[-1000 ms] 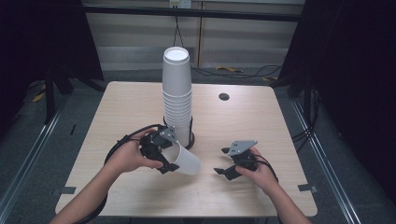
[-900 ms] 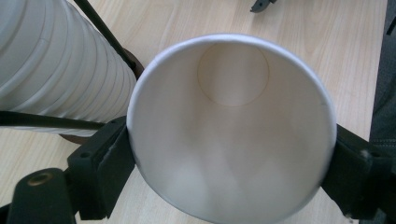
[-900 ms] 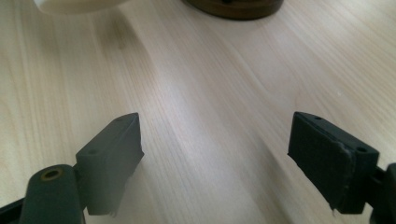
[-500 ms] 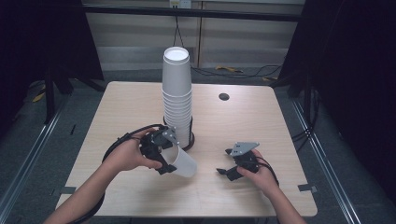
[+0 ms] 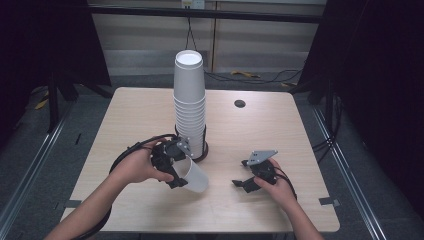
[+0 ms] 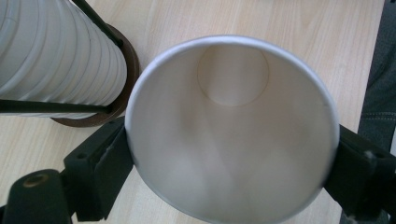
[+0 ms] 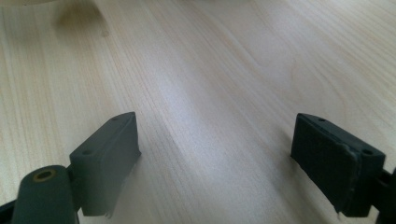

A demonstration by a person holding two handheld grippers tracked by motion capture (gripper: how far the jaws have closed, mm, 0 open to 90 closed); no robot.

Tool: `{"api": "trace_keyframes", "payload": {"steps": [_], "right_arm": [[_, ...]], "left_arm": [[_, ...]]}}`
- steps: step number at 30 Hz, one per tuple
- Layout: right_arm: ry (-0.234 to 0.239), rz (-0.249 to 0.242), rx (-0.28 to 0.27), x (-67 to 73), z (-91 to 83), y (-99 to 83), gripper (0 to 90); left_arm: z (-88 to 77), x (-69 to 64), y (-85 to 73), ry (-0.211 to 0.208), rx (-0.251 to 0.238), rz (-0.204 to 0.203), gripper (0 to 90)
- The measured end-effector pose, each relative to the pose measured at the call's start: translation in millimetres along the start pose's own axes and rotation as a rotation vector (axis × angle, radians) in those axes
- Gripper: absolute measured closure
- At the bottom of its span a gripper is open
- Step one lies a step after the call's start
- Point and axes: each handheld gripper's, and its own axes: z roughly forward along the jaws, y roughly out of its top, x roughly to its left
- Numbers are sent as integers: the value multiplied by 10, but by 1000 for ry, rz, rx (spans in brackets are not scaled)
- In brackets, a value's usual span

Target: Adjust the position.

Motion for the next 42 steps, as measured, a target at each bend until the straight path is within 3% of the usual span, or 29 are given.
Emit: {"api": "trace_keyframes", "payload": {"steps": [10,21,28,33,34,35,36,37,38,40,42], "right_arm": [[-5,4,-1,5,-2,-2,149],[-5,5,0,6,-2,-2,149],[-5,5,0,6,-1,-2,149],[-5,4,0,7,-2,-2,149],[-4,5,0,9,-1,-1,149],[-5,3,-1,9,-1,-1,149],[-4,3,-1,9,-1,-1,149],[-4,2,-1,9,-1,-1,149],[-5,2,-1,10,-1,-1,150],[-4,0,0,10,-2,-1,149],[-4,0,0,10,-1,-1,150]], "left_arm": [[20,-33,104,21,56,38,104],[104,-73,151,9,69,53,88],[127,-72,153,1,11,75,77],[141,-82,169,-6,-10,66,73],[157,-100,170,-6,-30,49,73],[147,-88,179,-7,-14,76,72],[152,-93,187,-8,-18,77,72],[176,-120,187,-4,-50,46,71],[166,-101,195,-8,-31,83,70],[172,-106,202,-8,-37,89,70],[197,-129,201,-7,-67,69,69]]}}
